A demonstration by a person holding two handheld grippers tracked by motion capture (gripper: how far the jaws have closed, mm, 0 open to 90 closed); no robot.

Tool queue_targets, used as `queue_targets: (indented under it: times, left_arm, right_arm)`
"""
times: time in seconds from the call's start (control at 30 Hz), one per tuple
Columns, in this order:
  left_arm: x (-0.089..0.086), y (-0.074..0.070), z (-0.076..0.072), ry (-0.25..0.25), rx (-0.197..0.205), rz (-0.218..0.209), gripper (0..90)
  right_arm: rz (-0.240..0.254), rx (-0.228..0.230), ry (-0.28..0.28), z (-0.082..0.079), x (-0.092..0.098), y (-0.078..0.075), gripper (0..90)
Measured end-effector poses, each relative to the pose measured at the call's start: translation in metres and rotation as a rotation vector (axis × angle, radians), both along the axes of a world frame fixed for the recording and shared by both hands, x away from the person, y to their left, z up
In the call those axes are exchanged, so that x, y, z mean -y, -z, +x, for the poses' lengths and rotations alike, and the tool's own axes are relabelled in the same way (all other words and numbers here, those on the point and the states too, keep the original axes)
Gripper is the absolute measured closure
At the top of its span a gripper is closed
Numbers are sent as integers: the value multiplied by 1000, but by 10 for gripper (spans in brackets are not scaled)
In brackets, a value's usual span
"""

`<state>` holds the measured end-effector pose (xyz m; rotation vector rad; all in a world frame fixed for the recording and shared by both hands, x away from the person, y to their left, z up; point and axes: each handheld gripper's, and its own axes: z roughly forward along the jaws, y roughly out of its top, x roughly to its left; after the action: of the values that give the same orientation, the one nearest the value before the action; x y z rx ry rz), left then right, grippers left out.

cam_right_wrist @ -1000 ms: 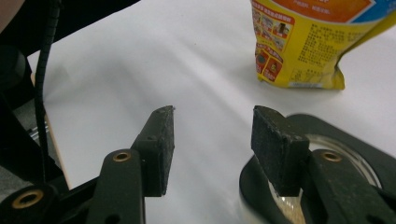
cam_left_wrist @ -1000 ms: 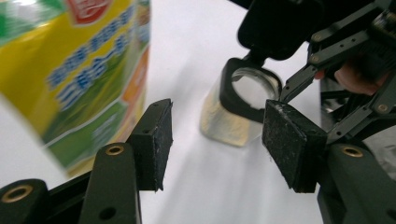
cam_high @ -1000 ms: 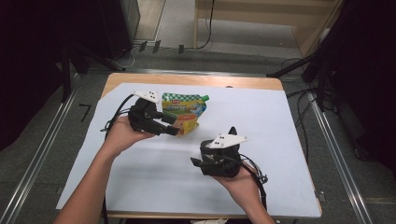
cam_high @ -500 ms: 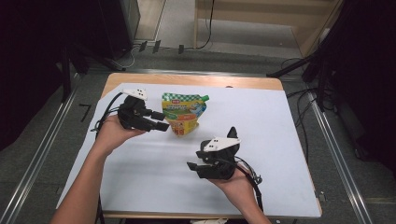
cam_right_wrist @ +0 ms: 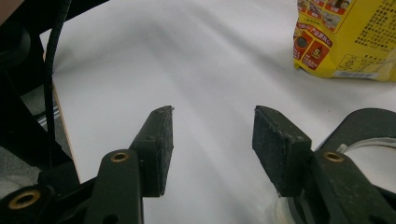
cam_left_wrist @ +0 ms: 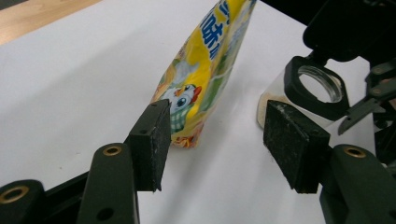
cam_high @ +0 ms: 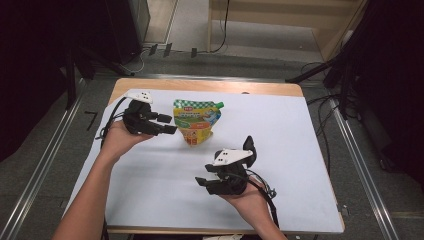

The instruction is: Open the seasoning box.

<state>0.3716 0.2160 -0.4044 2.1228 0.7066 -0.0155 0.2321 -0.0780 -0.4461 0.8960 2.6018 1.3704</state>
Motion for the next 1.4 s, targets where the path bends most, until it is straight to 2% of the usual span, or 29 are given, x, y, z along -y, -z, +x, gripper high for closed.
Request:
queue_targets:
  times: [0.1, 0.2, 0.33, 0.4, 0.5, 0.6, 0.8, 0.9, 1.0, 1.17, 1.4]
  left_arm:
    - [6, 4, 4, 8, -1, 3, 427]
    - [16, 4, 8, 18, 10, 48, 429]
    - [26, 2, 12, 23, 33, 33, 435]
    - [28, 4, 13, 22, 30, 22, 446]
    - [31, 6, 15, 24, 36, 29, 461]
    - [33, 7, 17, 17, 34, 11, 482]
    - [45, 7, 19, 33, 34, 27, 519]
    - [48, 10, 19, 28, 26, 33, 570]
    - [49, 12, 20, 20, 4, 6, 637]
    - [49, 14, 20, 20, 0, -10, 754]
    - [47, 12, 17, 7, 26, -13, 842]
  right_arm:
    - [1, -1, 0, 0, -1, 0, 501]
    - [2, 1, -3, 0, -2, 1, 502]
    - [1, 1, -1, 0, -3, 1, 503]
    - [2, 0, 2, 0, -3, 1, 504]
    - [4, 1, 9, -1, -3, 1, 506]
    - [9, 3, 16, -1, -3, 1, 506]
    - [12, 5, 27, -1, -3, 0, 506]
    - [9, 6, 30, -1, -4, 0, 506]
    - [11, 10, 33, 0, -5, 0, 506]
    - [11, 10, 40, 4, -9, 0, 506]
    - [22, 13, 52, 12, -15, -6, 518]
